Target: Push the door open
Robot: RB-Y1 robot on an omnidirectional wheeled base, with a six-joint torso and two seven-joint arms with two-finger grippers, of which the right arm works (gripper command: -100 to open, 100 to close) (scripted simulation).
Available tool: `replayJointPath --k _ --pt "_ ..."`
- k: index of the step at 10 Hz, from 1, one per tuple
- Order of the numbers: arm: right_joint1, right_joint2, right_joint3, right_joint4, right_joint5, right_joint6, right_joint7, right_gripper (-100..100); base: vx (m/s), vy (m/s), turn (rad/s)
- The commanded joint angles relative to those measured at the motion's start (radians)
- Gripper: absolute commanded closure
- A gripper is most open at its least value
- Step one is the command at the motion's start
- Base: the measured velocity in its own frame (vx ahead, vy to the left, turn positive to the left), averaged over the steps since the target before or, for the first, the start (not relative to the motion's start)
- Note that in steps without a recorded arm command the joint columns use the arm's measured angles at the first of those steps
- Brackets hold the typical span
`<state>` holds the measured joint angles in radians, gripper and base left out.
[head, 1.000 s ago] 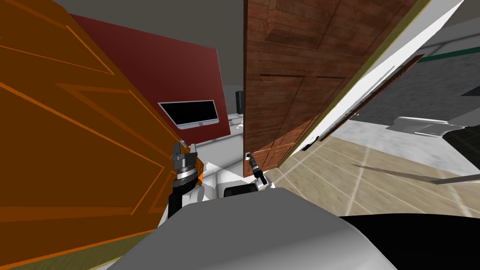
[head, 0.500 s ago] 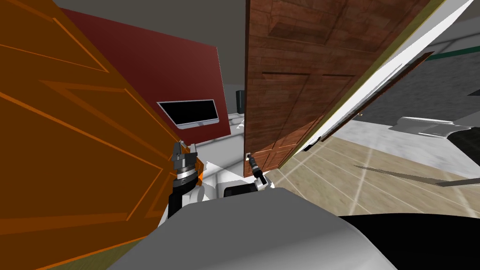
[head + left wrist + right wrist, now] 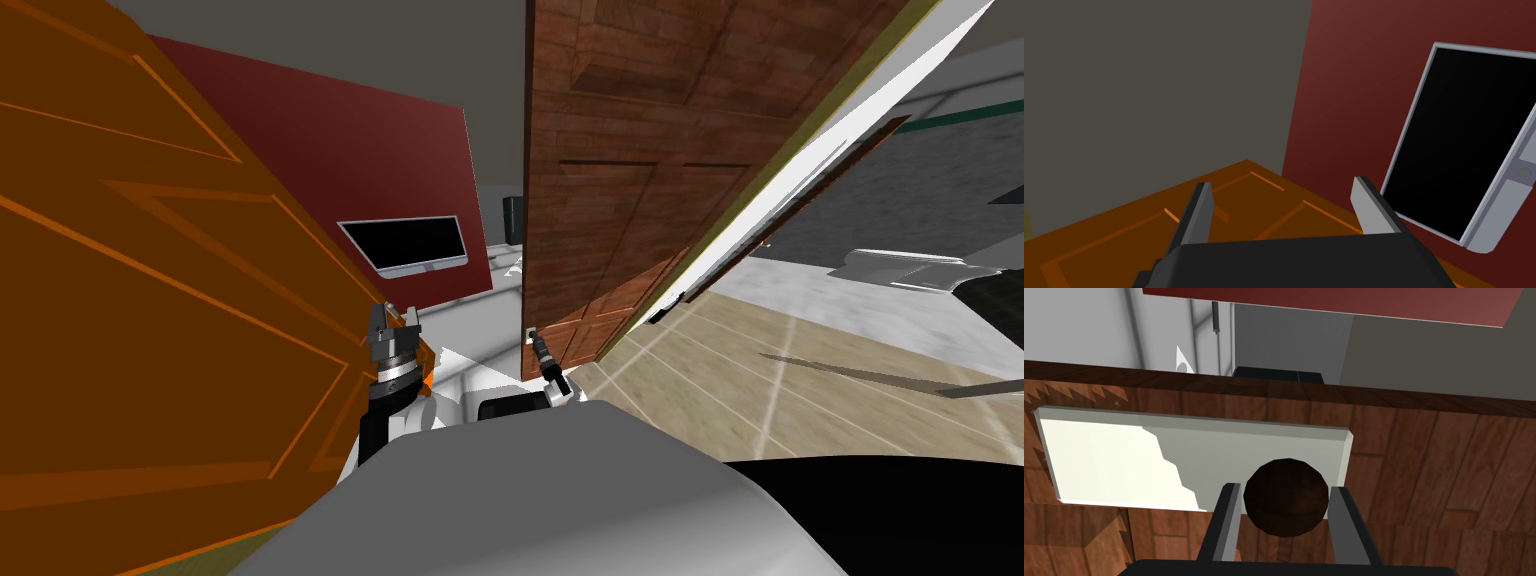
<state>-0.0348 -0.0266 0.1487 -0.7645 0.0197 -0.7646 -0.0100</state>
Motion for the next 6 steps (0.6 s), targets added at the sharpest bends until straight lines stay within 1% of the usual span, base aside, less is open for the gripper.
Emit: replayJointPath --k 1,3,5,6 --pt "-0.011 -0.013 -0.017 -0.002 -0.008 -0.001 0.003 100 0.141 0.067 -0.052" --pt "-0.013 -0.024 -0.035 0.000 -0.017 -0.001 0.009 100 0.179 0.053 -0.028" --pt "-0.016 -0.034 -0.056 0.003 -0.027 -0.001 0.015 100 0.179 0.083 -0.058" --pt "-0.016 -0.034 -0.056 0.001 -0.027 -0.001 0.015 100 0.121 0.046 -0.023"
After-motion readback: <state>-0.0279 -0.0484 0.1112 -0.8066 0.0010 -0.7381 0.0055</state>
